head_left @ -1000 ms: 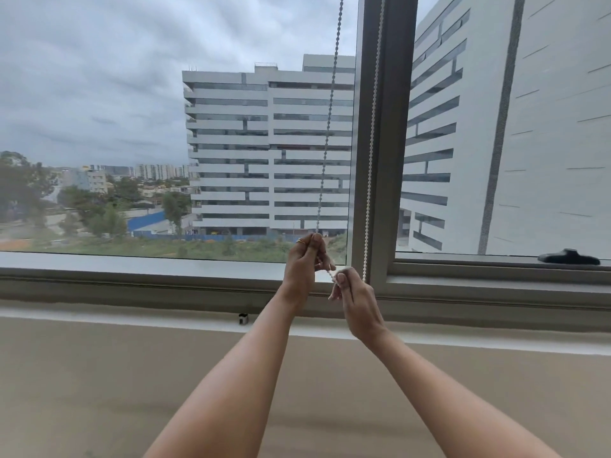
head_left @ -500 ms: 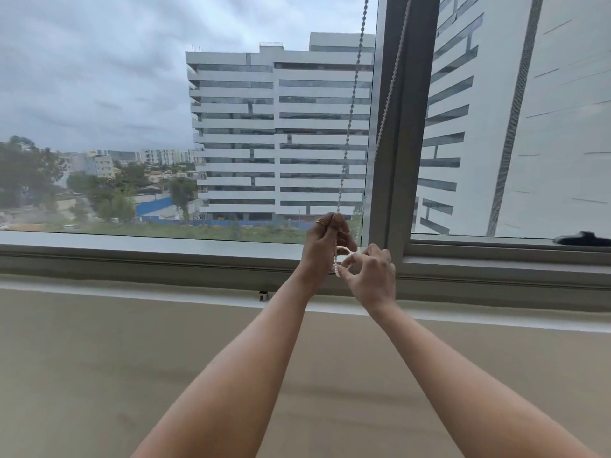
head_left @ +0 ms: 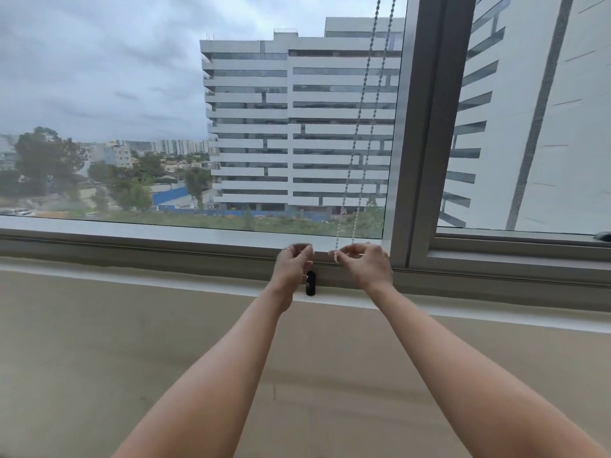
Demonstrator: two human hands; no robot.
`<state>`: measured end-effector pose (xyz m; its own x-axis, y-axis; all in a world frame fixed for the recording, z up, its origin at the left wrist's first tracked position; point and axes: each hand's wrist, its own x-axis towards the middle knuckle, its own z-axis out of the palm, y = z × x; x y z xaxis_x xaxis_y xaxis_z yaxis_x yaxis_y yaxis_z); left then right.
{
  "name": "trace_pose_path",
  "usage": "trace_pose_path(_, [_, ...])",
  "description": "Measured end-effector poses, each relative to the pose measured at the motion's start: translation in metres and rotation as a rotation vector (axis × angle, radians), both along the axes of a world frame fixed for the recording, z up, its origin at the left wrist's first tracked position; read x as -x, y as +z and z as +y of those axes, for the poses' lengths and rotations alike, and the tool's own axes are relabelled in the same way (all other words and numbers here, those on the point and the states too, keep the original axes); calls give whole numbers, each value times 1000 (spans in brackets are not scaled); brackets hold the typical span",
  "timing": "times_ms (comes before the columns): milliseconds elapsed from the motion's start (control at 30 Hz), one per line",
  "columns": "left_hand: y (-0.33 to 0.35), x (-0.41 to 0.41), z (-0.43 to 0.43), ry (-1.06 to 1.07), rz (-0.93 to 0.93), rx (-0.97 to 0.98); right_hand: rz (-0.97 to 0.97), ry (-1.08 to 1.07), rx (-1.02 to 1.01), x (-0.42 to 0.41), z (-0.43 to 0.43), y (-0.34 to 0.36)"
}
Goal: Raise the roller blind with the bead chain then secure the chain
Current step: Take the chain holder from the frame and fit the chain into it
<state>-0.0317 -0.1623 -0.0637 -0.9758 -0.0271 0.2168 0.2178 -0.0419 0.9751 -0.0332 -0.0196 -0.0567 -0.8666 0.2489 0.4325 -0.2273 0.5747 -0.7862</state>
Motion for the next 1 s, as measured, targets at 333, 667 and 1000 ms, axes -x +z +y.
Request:
trace_pose_path(333, [-53,63,-9,217,-151,289,-53,73,16,46,-4,2])
trace_pose_path(667, [-81,120,8,312,-242,435,-24,106,31,95,9,1])
trace_pose_path(1000, [-93,144,25,349,-215,495,-9,137,42,126,15,-4])
